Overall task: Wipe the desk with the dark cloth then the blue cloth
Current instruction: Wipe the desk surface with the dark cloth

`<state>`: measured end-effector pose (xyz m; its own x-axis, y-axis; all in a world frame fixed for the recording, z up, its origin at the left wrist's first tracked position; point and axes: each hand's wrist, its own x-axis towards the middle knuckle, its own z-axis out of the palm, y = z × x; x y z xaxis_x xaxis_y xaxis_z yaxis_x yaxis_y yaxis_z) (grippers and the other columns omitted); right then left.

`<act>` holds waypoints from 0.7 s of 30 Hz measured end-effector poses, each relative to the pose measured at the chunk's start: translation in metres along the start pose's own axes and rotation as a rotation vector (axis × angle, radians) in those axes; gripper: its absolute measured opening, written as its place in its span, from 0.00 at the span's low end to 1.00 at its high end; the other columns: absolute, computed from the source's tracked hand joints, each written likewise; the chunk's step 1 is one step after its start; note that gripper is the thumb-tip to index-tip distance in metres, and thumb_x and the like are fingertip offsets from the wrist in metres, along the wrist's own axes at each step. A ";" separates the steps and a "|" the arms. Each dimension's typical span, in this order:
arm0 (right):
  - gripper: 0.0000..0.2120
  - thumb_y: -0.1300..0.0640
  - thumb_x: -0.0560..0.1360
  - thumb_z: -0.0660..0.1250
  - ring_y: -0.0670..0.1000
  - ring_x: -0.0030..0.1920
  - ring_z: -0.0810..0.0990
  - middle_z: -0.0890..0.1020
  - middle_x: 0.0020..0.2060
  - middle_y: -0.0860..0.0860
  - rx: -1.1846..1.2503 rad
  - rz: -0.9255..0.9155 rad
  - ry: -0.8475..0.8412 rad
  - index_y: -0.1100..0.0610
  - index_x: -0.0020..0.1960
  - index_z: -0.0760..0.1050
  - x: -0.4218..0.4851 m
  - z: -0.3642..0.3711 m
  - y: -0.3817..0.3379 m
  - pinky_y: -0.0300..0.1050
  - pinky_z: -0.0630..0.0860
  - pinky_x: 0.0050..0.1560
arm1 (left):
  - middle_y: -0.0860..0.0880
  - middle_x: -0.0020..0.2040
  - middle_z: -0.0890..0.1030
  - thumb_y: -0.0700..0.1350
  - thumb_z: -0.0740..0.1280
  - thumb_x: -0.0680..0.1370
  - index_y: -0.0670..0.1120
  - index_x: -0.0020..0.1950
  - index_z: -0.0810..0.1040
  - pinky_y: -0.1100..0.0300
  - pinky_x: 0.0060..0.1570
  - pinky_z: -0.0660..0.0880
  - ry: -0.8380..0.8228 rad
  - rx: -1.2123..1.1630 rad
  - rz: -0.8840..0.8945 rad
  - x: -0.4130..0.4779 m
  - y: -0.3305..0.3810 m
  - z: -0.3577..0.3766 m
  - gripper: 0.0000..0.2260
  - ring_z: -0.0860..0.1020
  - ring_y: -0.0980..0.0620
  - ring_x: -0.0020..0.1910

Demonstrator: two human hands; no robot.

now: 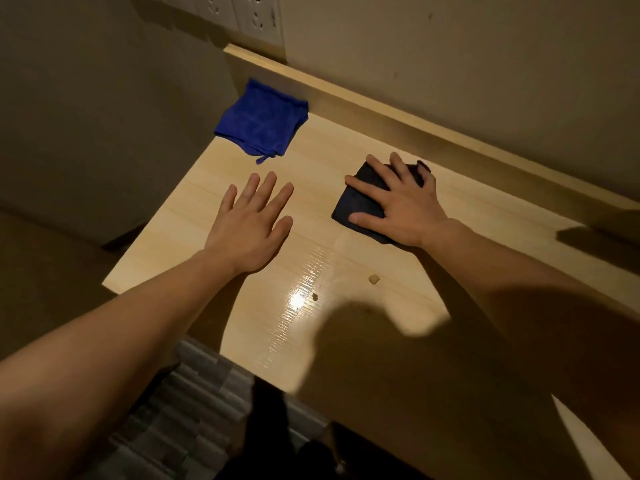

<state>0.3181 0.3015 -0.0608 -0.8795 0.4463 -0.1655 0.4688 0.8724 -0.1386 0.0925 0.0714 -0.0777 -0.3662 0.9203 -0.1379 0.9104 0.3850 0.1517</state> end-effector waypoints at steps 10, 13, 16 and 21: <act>0.31 0.26 0.81 0.41 0.55 0.83 0.48 0.55 0.84 0.44 0.033 0.011 0.013 0.32 0.82 0.50 -0.074 0.024 -0.084 0.66 0.47 0.78 | 0.48 0.88 0.44 0.65 0.39 0.85 0.58 0.87 0.43 0.38 0.81 0.41 -0.017 -0.012 0.023 -0.001 0.001 -0.005 0.30 0.41 0.44 0.86; 0.28 0.31 0.83 0.44 0.55 0.83 0.49 0.55 0.84 0.44 0.030 0.042 0.019 0.33 0.82 0.52 -0.092 0.030 -0.110 0.63 0.48 0.78 | 0.47 0.88 0.44 0.64 0.39 0.86 0.57 0.87 0.44 0.37 0.81 0.41 -0.019 -0.015 0.037 -0.001 0.000 -0.006 0.30 0.41 0.43 0.86; 0.26 0.33 0.85 0.44 0.53 0.84 0.49 0.56 0.84 0.43 0.043 0.069 0.029 0.34 0.82 0.53 -0.106 0.036 -0.134 0.61 0.49 0.78 | 0.46 0.88 0.44 0.64 0.39 0.85 0.56 0.87 0.45 0.37 0.81 0.41 -0.022 -0.027 0.050 -0.001 -0.001 -0.007 0.31 0.41 0.42 0.86; 0.24 0.38 0.87 0.48 0.53 0.83 0.51 0.59 0.83 0.45 0.090 0.085 0.066 0.37 0.82 0.58 -0.125 0.044 -0.169 0.57 0.50 0.78 | 0.45 0.88 0.44 0.64 0.39 0.85 0.55 0.87 0.44 0.36 0.81 0.42 -0.022 -0.011 0.064 -0.001 -0.002 -0.006 0.31 0.41 0.41 0.86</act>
<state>0.3523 0.0893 -0.0601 -0.8382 0.5328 -0.1163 0.5450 0.8105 -0.2146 0.0900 0.0706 -0.0717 -0.3027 0.9414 -0.1489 0.9297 0.3260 0.1713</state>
